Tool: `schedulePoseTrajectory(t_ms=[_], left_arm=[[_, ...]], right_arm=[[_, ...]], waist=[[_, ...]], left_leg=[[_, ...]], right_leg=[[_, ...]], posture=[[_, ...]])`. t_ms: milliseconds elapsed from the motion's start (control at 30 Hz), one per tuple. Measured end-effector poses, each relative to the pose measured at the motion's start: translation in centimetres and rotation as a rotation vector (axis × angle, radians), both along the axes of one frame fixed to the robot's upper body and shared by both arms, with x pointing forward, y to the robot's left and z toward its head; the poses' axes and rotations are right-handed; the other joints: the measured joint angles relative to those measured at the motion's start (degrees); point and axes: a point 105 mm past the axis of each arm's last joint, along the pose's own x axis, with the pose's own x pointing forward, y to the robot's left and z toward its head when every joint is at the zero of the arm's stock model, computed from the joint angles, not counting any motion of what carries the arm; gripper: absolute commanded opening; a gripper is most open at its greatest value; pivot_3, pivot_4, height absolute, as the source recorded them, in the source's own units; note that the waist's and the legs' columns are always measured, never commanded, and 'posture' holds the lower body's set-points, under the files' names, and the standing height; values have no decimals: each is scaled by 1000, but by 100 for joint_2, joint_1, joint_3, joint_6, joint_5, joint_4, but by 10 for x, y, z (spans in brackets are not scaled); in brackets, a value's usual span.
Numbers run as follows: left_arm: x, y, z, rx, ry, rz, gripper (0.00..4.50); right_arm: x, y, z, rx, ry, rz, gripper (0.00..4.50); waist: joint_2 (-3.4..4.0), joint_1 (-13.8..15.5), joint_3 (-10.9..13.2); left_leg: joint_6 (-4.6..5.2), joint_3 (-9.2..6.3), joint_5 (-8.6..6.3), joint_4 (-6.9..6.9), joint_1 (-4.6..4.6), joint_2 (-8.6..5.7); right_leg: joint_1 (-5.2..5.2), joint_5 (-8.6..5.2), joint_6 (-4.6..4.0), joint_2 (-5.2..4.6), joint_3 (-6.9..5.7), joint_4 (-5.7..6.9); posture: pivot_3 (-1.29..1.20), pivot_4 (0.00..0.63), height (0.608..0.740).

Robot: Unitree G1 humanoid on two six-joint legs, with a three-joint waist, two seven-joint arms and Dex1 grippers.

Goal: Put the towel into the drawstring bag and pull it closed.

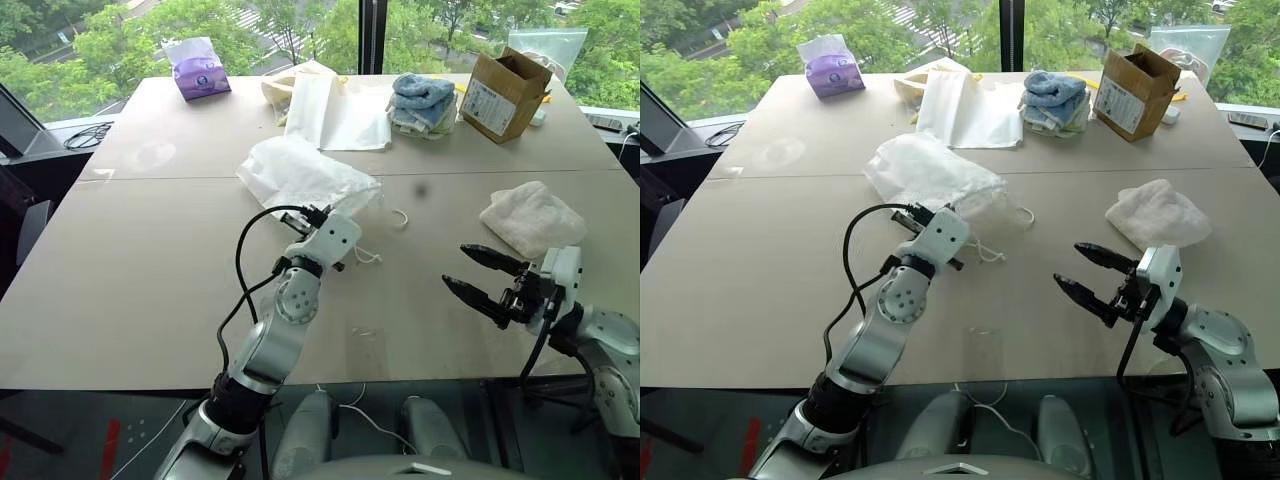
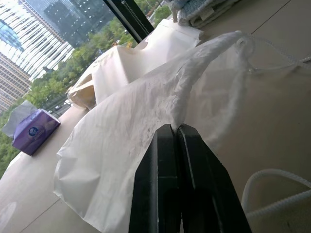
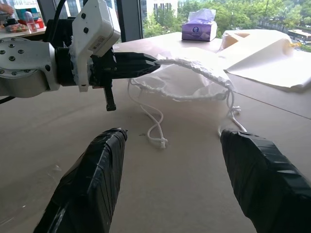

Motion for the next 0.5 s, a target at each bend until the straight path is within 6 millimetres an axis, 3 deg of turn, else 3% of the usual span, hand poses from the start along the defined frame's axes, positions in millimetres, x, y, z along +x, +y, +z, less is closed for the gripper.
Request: schedulePoseTrajectory(t_ms=[367, 500], left_arm=[[2, 9, 3, -71, 7, 17, 32], [3, 14, 4, -92, 13, 12, 32]], right_arm=[[4, -3, -1, -8, -11, -17, 3330], [14, -11, -8, -43, -21, -131, 3330]], waist=[[0, 0, 0], [1, 2, -1]], left_leg=[[0, -1, 0, 0, 0, 0], [-1, -1, 1, 0, 0, 0]], right_leg=[[0, 0, 0, 0, -2, 1], [0, 0, 0, -1, -2, 2]], posture=[[0, 150, 740], [0, 150, 740]])
